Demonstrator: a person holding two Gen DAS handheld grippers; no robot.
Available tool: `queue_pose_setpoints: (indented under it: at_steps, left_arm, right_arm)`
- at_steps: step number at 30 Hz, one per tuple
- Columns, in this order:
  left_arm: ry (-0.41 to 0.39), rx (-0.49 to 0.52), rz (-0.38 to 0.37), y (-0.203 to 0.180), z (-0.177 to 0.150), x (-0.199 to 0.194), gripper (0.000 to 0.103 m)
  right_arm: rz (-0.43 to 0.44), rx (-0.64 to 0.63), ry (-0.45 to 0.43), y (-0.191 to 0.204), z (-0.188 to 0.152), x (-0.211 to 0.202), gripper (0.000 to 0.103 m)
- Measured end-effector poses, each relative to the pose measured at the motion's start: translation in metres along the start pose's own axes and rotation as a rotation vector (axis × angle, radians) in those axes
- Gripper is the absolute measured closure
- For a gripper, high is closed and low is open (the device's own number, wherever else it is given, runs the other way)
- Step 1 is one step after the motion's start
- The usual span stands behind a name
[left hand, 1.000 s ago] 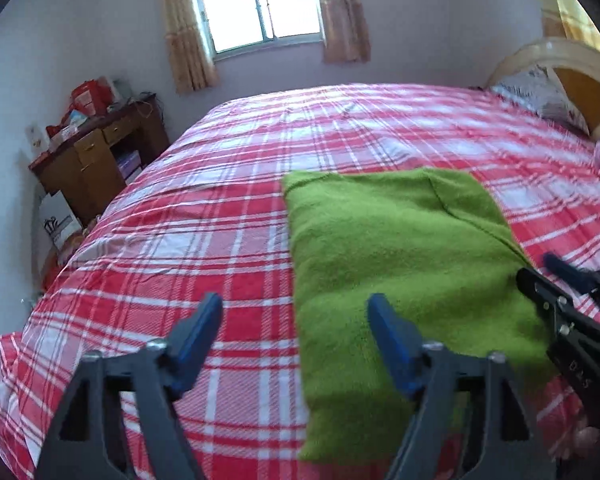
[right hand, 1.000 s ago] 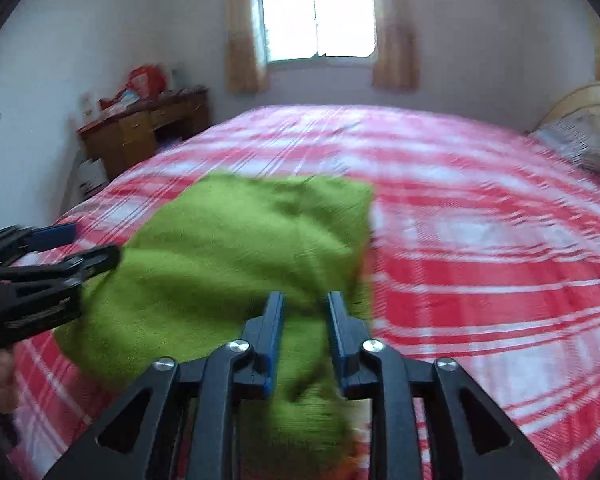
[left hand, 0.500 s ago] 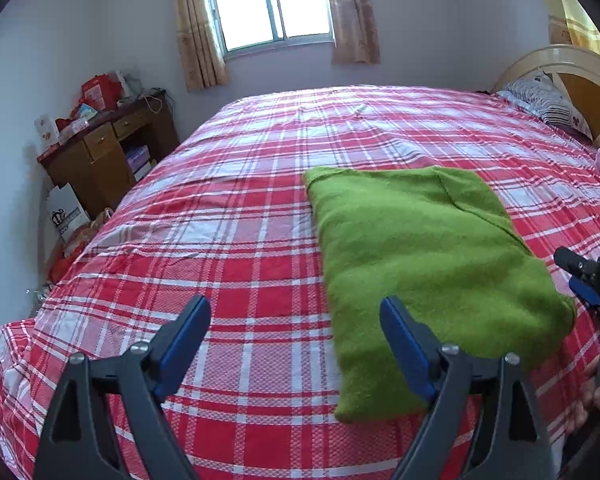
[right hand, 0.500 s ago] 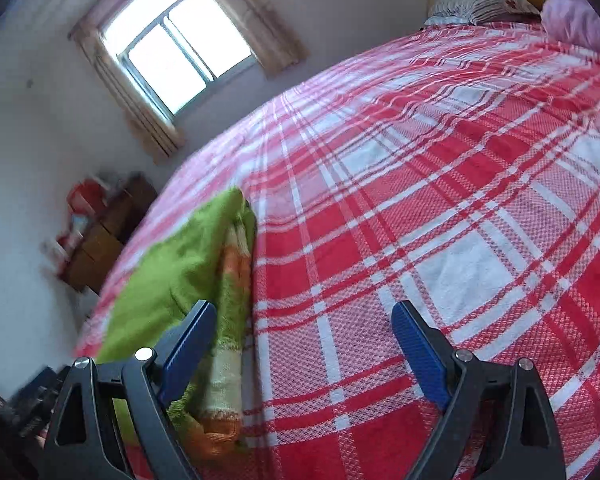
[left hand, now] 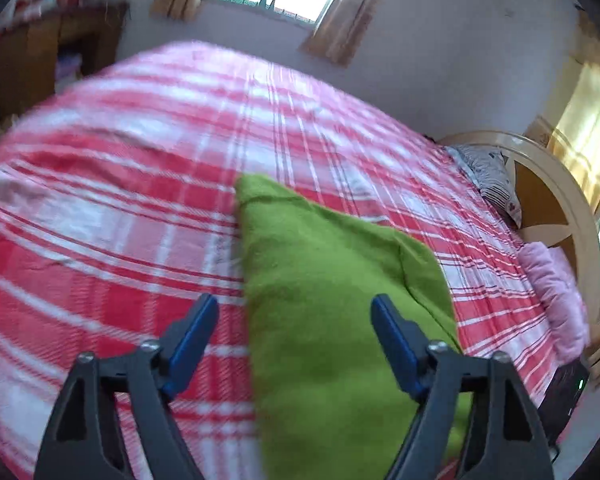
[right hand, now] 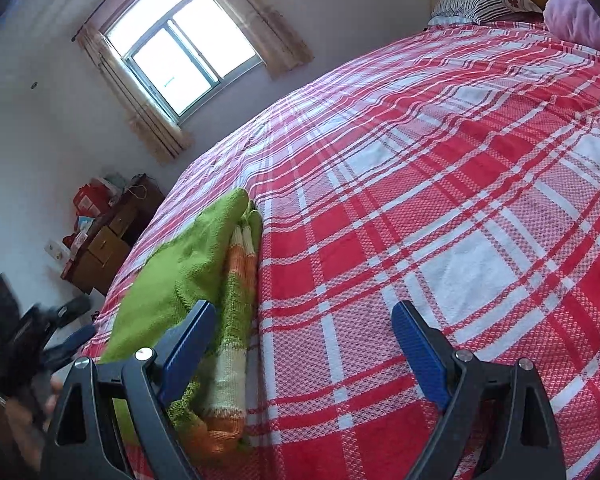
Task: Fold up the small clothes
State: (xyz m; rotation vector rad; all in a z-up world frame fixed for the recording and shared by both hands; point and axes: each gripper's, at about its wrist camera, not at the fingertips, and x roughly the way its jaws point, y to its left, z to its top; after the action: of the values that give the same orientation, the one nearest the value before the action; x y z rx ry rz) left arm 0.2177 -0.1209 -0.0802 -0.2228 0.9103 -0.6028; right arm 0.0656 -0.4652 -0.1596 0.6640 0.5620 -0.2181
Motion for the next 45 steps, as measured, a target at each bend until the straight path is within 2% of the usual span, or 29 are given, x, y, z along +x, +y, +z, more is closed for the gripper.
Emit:
queue_pose_setpoints:
  at_steps: [2, 4, 5, 6, 8, 10, 13, 16, 19, 21, 23, 26, 28, 29, 31, 32, 33, 35, 39, 45]
  left_arm:
    - [0.048, 0.010, -0.030, -0.003, 0.000, 0.023, 0.030]
    - [0.082, 0.011, 0.001, -0.002, -0.007, 0.042, 0.030]
    - [0.109, -0.024, -0.038, 0.005, -0.013, 0.051, 0.030]
    - [0.082, -0.044, -0.072, 0.009, -0.016, 0.049, 0.030]
    - [0.082, -0.039, -0.110, 0.014, -0.017, 0.045, 0.031]
    - [0.081, 0.020, -0.117, 0.011, -0.020, 0.044, 0.030]
    - [0.082, 0.022, -0.120, 0.010, -0.022, 0.043, 0.030]
    - [0.080, 0.020, -0.132, 0.013, -0.020, 0.044, 0.030]
    - [0.079, 0.008, -0.151, 0.019, -0.019, 0.045, 0.030]
    - [0.079, 0.006, -0.158, 0.020, -0.019, 0.045, 0.030]
    - [0.080, 0.004, -0.166, 0.020, -0.019, 0.045, 0.030]
    - [0.082, 0.008, -0.167, 0.019, -0.020, 0.045, 0.030]
    - [0.082, 0.019, -0.158, 0.015, -0.020, 0.046, 0.034]
    - [0.085, 0.023, -0.155, 0.014, -0.021, 0.046, 0.036]
    - [0.093, 0.009, -0.165, 0.012, -0.022, 0.046, 0.049]
    - [0.096, -0.003, -0.167, 0.012, -0.023, 0.045, 0.052]
    - [0.099, -0.015, -0.168, 0.011, -0.025, 0.043, 0.056]
    - [0.112, -0.022, -0.159, 0.007, -0.028, 0.037, 0.061]
    - [0.163, 0.037, -0.108, -0.004, -0.048, 0.009, 0.061]
    - [0.228, 0.022, -0.129, 0.005, -0.107, -0.052, 0.061]
  right_arm:
    - [0.005, 0.005, -0.001, -0.001, 0.000, 0.000, 0.013]
    - [0.009, 0.009, -0.003, -0.001, 0.000, -0.001, 0.013]
    - [0.007, 0.008, -0.001, -0.001, 0.000, -0.001, 0.013]
    - [0.008, 0.007, 0.001, -0.001, 0.000, -0.001, 0.013]
    - [0.029, 0.003, 0.021, 0.002, 0.004, 0.001, 0.013]
    - [0.081, -0.031, 0.027, 0.012, 0.012, 0.003, 0.013]
    - [0.135, -0.130, 0.038, 0.038, 0.029, 0.013, 0.013]
    - [0.191, -0.214, 0.108, 0.061, 0.046, 0.042, 0.013]
    - [0.219, -0.288, 0.262, 0.076, 0.046, 0.087, 0.013]
    - [0.169, -0.348, 0.353, 0.082, 0.032, 0.115, 0.013]
    - [0.164, -0.356, 0.341, 0.085, 0.032, 0.114, 0.013]
    - [0.187, -0.293, 0.344, 0.075, 0.032, 0.112, 0.013]
    - [0.201, -0.293, 0.370, 0.076, 0.029, 0.110, 0.014]
    - [0.196, -0.311, 0.380, 0.079, 0.027, 0.110, 0.018]
    - [0.182, -0.335, 0.394, 0.083, 0.024, 0.108, 0.030]
    - [0.196, -0.317, 0.404, 0.082, 0.025, 0.107, 0.042]
    - [0.222, -0.272, 0.420, 0.080, 0.025, 0.106, 0.049]
    - [0.244, -0.223, 0.428, 0.078, 0.022, 0.103, 0.055]
    - [0.276, -0.158, 0.462, 0.076, 0.006, 0.081, 0.058]
    - [0.362, -0.174, 0.544, 0.077, -0.047, 0.023, 0.058]
